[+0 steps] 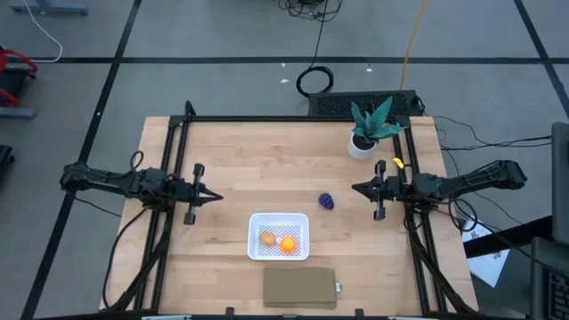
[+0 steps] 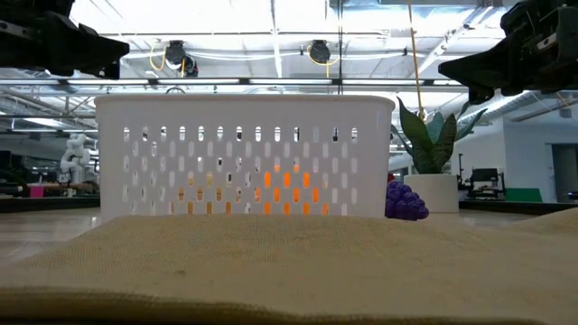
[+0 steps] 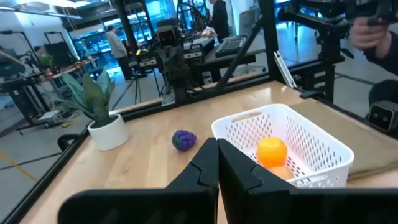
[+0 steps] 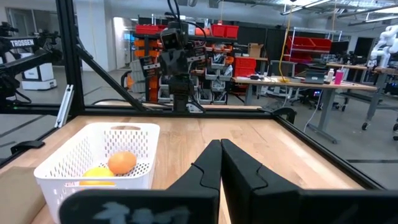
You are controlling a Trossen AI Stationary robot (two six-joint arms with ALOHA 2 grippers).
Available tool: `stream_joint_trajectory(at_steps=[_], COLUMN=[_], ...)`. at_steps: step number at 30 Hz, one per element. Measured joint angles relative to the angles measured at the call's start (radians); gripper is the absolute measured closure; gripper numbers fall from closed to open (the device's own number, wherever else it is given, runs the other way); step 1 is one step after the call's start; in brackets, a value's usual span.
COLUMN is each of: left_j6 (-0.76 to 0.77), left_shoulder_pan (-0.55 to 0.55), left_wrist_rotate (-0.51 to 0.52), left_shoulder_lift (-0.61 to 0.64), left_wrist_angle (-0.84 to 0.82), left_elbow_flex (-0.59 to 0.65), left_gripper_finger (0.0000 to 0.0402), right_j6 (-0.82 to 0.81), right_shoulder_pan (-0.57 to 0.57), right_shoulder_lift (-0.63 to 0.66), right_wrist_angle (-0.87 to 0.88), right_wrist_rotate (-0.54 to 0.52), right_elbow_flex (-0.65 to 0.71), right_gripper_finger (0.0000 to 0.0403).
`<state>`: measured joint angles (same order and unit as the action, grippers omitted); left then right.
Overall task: Pick and placing Produce into tupperware
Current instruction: Put the blackberry into the basket
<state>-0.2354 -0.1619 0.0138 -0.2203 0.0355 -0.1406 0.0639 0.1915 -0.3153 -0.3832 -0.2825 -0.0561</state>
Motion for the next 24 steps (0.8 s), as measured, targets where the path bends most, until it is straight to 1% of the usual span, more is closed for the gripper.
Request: stream_joint_trajectory(at_steps=[6, 13, 20, 24], left_j6=[0.002, 0.002, 0.001, 0.001], left_shoulder_pan=[0.0, 0.0, 0.0, 0.0], left_wrist_rotate=[0.005, 0.014, 0.015, 0.015], left_shoulder_lift=[-0.001, -0.002, -0.002, -0.002], left_wrist_angle=[-0.006, -0.006, -0.006, -0.007], left_elbow_flex=[0.0, 0.0, 0.0, 0.0], left_gripper_finger=[0.0401, 0.039, 0.04, 0.039], right_j6=[0.0, 0.006, 0.008, 0.008], right_shoulder_pan=[0.0, 0.0, 0.0, 0.0], right_shoulder_lift=[0.0, 0.0, 0.0, 0.0], right_wrist_angle=[0.001, 0.022, 0.019, 0.019], right_wrist_rotate=[0.0, 0.0, 0.0, 0.0], right_elbow_flex=[0.0, 0.0, 0.0, 0.0], right_gripper_finger=[0.0403, 0.0403, 0.0403, 0.0403])
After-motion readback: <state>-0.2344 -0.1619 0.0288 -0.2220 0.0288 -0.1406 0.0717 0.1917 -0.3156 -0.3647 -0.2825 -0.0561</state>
